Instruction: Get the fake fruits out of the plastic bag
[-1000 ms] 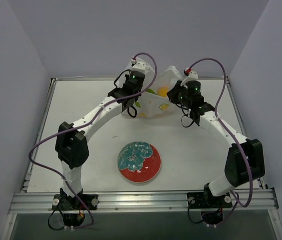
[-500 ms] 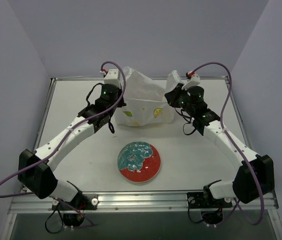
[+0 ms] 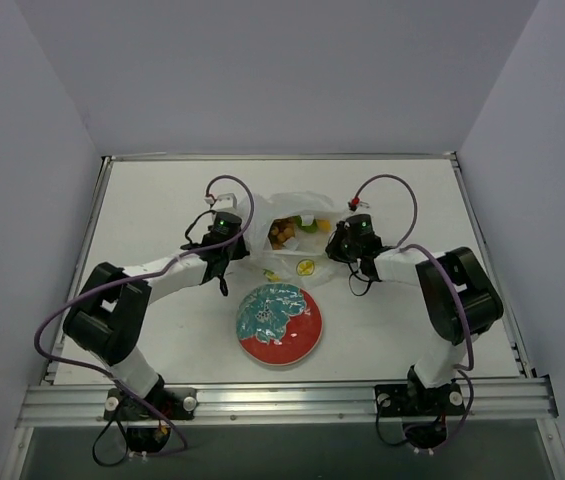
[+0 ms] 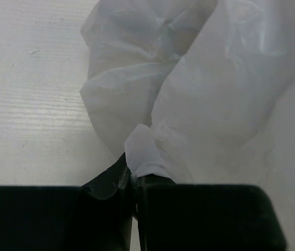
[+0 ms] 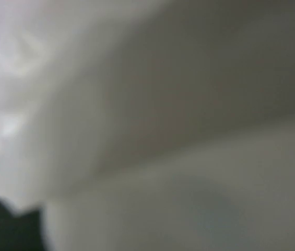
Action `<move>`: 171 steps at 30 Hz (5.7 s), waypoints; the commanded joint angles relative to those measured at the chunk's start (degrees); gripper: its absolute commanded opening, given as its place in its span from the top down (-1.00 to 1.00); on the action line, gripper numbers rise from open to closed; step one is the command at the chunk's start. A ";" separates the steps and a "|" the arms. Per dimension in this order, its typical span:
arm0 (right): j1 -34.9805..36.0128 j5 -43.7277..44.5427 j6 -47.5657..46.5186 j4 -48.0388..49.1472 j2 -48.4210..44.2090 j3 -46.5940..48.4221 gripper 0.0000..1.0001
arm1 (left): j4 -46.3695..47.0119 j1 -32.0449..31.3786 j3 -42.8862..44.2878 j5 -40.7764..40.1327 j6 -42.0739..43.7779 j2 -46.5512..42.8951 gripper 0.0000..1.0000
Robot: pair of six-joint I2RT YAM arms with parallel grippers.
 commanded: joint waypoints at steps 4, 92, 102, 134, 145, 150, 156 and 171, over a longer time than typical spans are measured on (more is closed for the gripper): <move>-1.04 5.71 0.61 5.72 5.10 0.44 1.00 | 7.62 4.97 -2.04 -1.37 -3.94 3.33 0.95; 7.31 14.41 -16.62 -1.93 22.95 33.84 -0.32 | 26.61 1.46 -14.78 12.27 -4.04 -6.94 0.95; 7.22 14.86 -15.48 -2.36 15.93 30.59 0.87 | 26.26 1.37 -15.22 11.48 -3.60 -8.70 0.95; 13.54 -0.18 -4.23 -9.66 -13.34 7.48 0.75 | 28.64 2.60 -17.16 11.65 -4.56 -11.08 0.95; 23.20 5.00 -7.74 -17.92 -28.28 4.40 0.73 | 28.55 3.22 -17.33 11.74 -4.39 -10.81 0.95; 30.24 6.93 -1.69 -12.75 -28.91 -3.94 0.74 | 28.90 3.22 -17.42 11.83 -4.21 -11.07 0.95; 39.55 13.45 2.54 -3.52 -18.11 -5.10 0.78 | 28.90 3.31 -17.51 11.74 -4.04 -10.81 0.95; 47.74 35.85 4.83 -2.62 -13.77 -2.20 -0.47 | 28.46 3.39 -17.51 11.48 -3.77 -11.25 0.95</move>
